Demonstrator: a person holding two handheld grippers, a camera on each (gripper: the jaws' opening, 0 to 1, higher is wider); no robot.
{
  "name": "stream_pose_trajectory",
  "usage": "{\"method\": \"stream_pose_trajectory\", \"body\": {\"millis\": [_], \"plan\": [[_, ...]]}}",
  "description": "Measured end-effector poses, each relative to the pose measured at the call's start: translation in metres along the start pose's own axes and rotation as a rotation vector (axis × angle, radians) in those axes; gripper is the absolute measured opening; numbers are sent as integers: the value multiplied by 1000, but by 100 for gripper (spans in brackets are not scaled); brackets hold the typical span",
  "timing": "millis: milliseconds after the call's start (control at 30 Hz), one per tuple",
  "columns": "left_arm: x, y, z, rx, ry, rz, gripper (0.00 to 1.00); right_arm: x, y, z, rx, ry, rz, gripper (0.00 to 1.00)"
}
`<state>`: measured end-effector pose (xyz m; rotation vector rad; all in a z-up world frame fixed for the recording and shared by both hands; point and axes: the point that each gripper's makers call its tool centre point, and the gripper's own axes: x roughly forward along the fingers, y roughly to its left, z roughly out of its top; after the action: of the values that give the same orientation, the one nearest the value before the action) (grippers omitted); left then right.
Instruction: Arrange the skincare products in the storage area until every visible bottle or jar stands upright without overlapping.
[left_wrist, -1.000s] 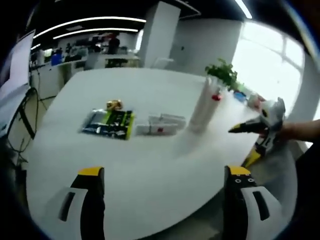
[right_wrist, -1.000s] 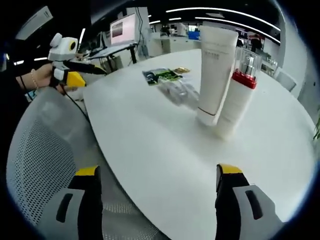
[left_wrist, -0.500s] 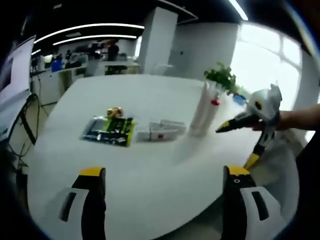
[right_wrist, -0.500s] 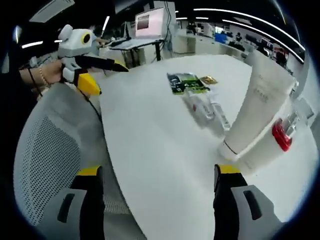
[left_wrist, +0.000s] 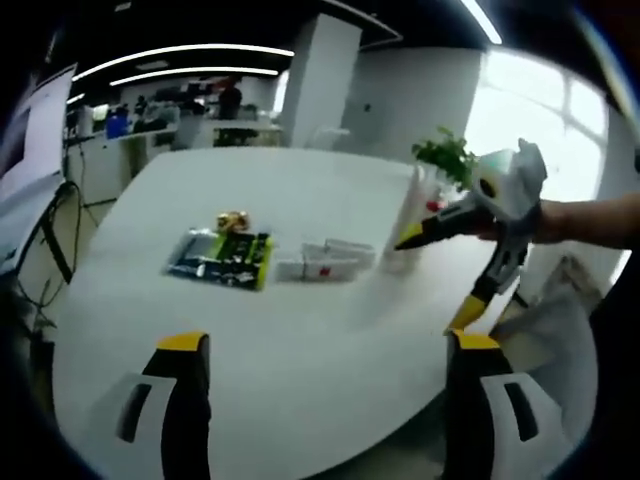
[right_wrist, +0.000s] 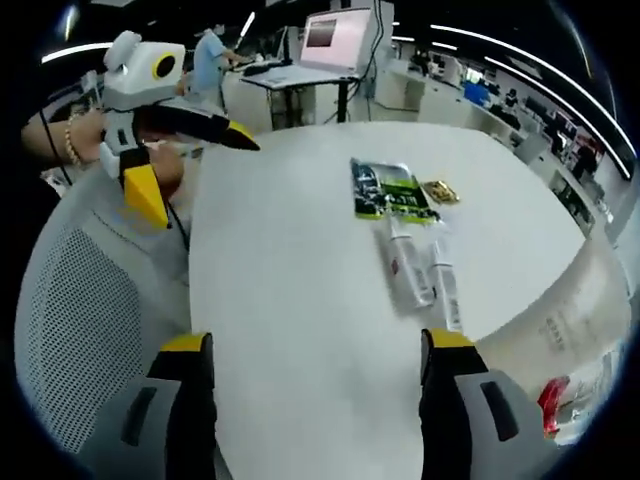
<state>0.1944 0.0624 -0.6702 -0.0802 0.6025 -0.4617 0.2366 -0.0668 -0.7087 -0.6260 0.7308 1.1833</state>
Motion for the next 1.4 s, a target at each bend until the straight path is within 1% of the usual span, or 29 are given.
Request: {"method": "stream_pose_trajectory", "body": {"millis": [100,200,267,300,400,500,600,700,833,967,1067,1133,1200,1267,1333,1400], "plan": [[0,0,0,-6,0,-3,93,6,-6,5,-6,17,3,81],[0,1,0,-9,1,-1,92,14,-19,9,-24,50,-19,76],[0,1,-1,-5,7,1,91,14,-19,14,-39,52,-28,72],[0,1,-2,-3,11,-1,91,18,-22,19,-62,56,-38,71],[1,0,-3,5,14,-1,91,27,-27,19,-87,91,-49,73],[1,0,-3,4,16,-1,90,35,-33,17,-125,124,-62,70],[1,0,-4,4,19,-6,90,39,-36,21,-120,126,-52,68],[1,0,-6,13,26,-6,90,44,-39,24,-122,126,-53,63],[1,0,-6,4,23,-9,90,55,-49,26,-101,136,-65,61],[0,1,-6,-2,24,-6,89,65,-61,27,-92,155,-106,57],[0,-1,-5,-5,21,-11,89,72,-59,32,-120,161,-100,53],[1,-1,-7,0,27,-10,89,79,-62,33,-119,166,-105,52],[1,-1,-7,3,27,-10,89,81,-66,35,-92,163,-109,51],[0,1,-7,1,26,-7,89,85,-69,36,-58,150,-103,46],[0,1,-6,-4,22,-5,88,89,-73,36,-51,147,-101,42],[0,2,-6,-6,19,-2,88,91,-76,37,-33,147,-98,41]]}}
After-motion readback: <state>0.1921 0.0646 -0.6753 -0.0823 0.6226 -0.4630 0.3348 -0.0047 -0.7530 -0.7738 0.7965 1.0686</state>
